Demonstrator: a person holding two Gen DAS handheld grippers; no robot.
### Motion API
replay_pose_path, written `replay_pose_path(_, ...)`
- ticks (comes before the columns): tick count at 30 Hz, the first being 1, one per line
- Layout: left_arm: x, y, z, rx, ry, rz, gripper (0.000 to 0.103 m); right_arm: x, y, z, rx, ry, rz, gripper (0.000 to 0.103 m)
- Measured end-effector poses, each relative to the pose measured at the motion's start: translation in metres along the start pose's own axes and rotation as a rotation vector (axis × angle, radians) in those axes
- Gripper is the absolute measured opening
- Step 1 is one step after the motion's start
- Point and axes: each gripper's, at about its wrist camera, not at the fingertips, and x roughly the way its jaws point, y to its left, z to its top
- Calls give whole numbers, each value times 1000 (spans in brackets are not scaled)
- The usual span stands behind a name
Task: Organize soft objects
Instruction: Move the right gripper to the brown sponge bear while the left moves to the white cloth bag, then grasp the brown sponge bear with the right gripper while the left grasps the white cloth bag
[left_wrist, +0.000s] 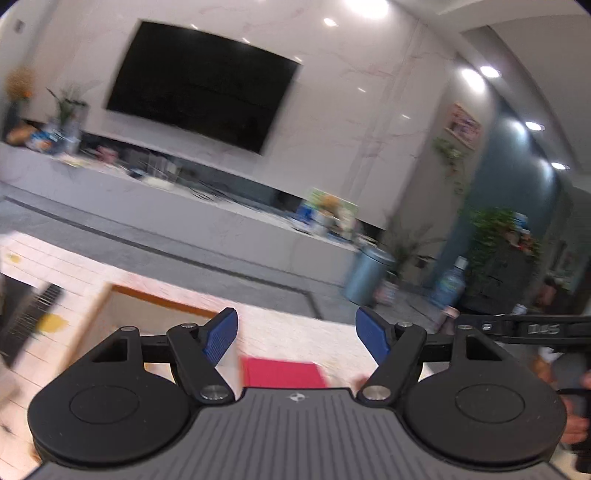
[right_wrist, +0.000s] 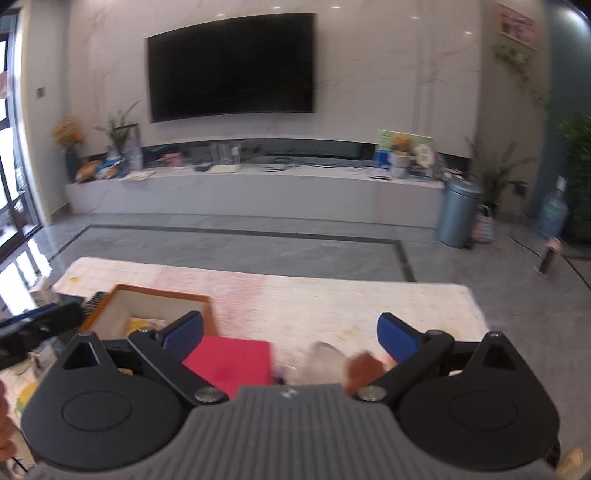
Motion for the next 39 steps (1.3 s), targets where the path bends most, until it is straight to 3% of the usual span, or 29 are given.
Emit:
replay_pose_path(3, 4, -16, -8, 3, 25, -48, 86, -5, -37, -12, 49, -5, -34, 98)
replay_pose_path(7, 17, -40, -28, 55, 36, -43, 86, 2, -74, -34, 116, -19, -122, 98)
replay_pose_path(11, 43, -54, -54, 113, 105, -22, 86, 31, -85, -63, 119, 22, -181, 98)
replay_pose_path(19, 82, -66, -99, 242, 210, 56, 85, 103, -100, -100, 183, 142, -154, 98)
replay_pose_path(23, 99, -73, -107, 270, 277, 41, 86, 139, -114, -104, 258, 194, -154, 98)
replay_pose_path(27, 121, -84, -113, 265, 321, -23, 85, 181, -127, -111, 324, 268, -107, 98)
replay_pose_path(39, 172, -101, -138, 322, 413, 47, 85, 237, -153, -136, 412, 351, 68, 92)
